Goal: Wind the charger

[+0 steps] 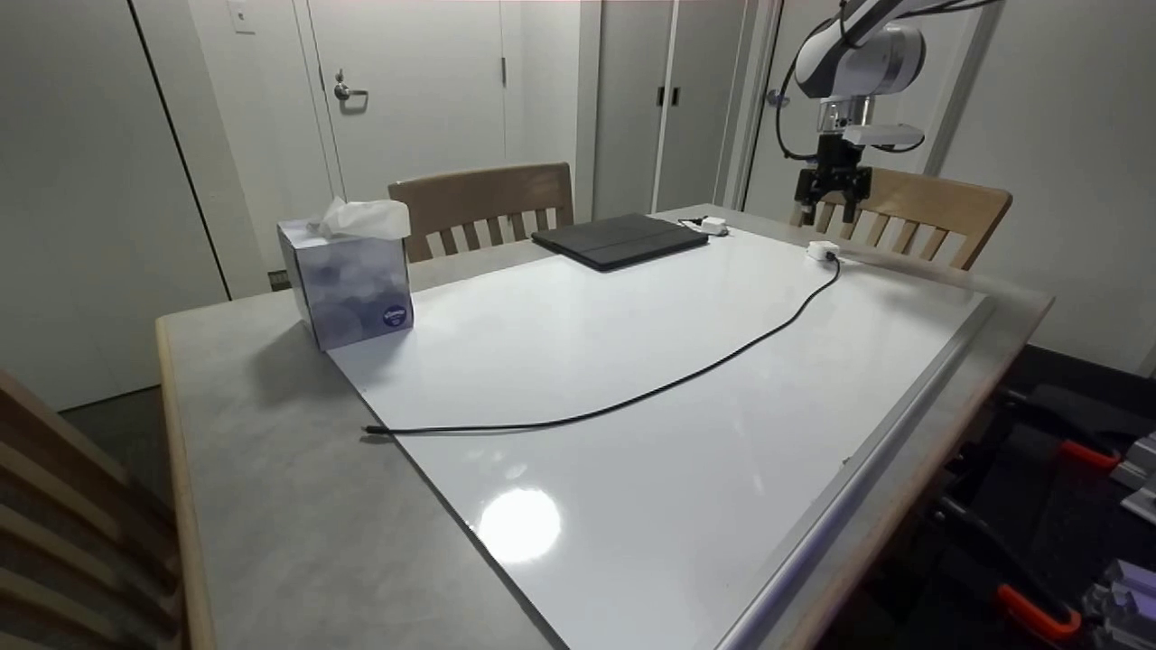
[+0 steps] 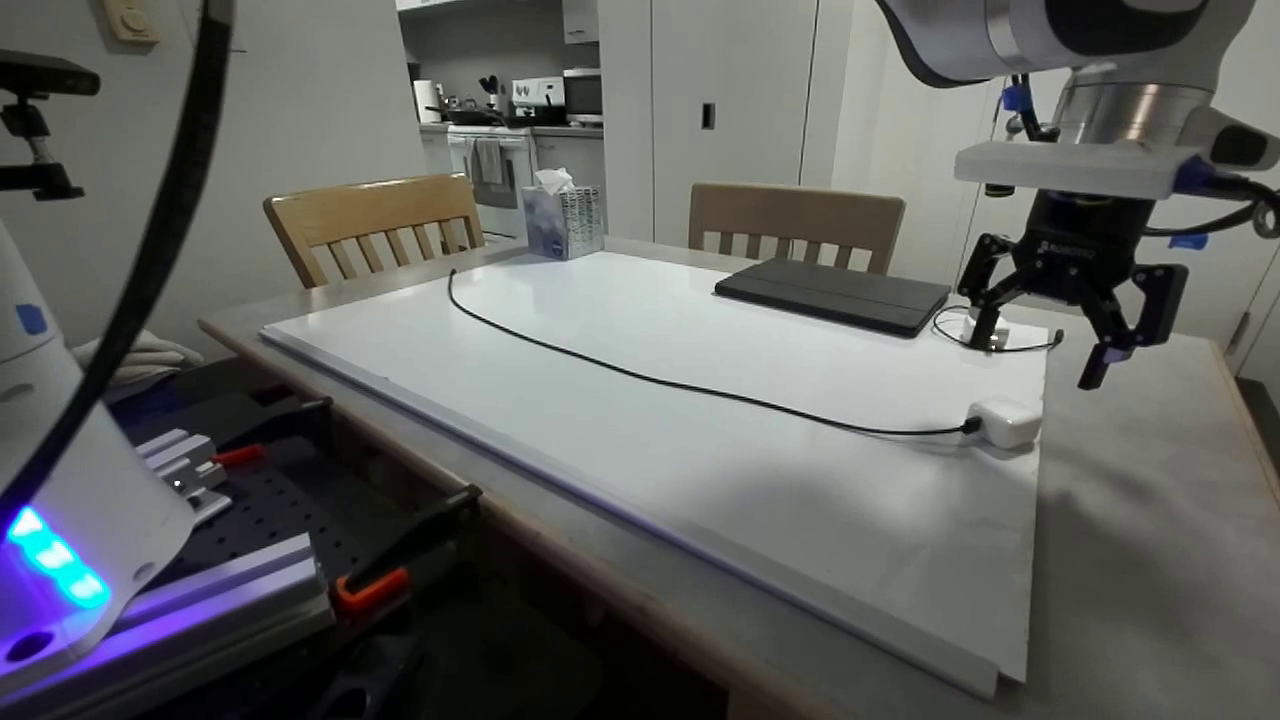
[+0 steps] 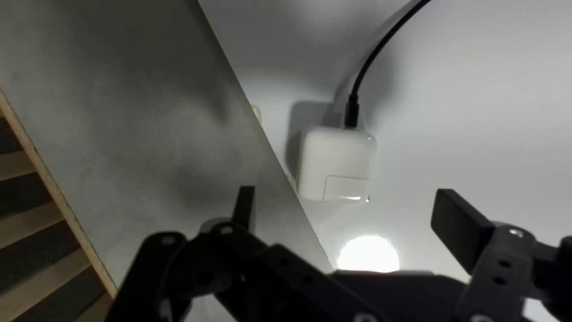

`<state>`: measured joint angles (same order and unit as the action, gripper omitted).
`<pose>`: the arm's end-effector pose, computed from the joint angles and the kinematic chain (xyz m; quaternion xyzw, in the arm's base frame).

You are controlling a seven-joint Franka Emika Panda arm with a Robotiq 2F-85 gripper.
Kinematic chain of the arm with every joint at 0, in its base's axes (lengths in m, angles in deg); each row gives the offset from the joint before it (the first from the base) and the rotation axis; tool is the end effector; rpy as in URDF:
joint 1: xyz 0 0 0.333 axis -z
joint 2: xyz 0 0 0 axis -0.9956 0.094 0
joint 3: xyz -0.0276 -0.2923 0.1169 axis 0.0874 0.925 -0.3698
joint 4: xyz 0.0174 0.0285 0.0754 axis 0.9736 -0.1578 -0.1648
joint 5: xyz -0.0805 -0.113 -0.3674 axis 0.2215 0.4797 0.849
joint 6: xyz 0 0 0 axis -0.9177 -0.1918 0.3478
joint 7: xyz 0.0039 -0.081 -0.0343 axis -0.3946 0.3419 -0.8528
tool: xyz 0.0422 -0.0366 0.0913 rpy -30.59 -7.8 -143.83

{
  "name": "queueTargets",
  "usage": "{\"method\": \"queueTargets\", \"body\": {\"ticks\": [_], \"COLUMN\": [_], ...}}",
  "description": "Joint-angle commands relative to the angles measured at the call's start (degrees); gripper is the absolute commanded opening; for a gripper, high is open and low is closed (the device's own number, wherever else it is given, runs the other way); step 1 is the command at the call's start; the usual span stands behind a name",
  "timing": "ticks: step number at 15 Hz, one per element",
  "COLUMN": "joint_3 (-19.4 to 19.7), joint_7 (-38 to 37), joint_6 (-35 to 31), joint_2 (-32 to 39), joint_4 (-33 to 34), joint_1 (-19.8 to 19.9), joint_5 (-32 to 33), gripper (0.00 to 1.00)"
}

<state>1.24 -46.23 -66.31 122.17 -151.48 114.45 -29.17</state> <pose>0.5862 -0.4559 0.1968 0.9771 -0.2009 -0.0707 0.0017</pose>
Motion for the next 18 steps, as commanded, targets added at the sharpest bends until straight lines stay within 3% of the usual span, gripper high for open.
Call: {"method": "queueTargets", "body": {"ticks": [1,18], "joint_3": [-0.84,-2.58], "joint_7": [0.78,2.64], "joint_6": [3.41,4.08], "joint_2": [2.34,5.45], "joint_4": [3.04,5.18], "joint_1": [1.97,2.77], "joint_5": [0.94,0.27], "gripper": [1.00,1.00]}}
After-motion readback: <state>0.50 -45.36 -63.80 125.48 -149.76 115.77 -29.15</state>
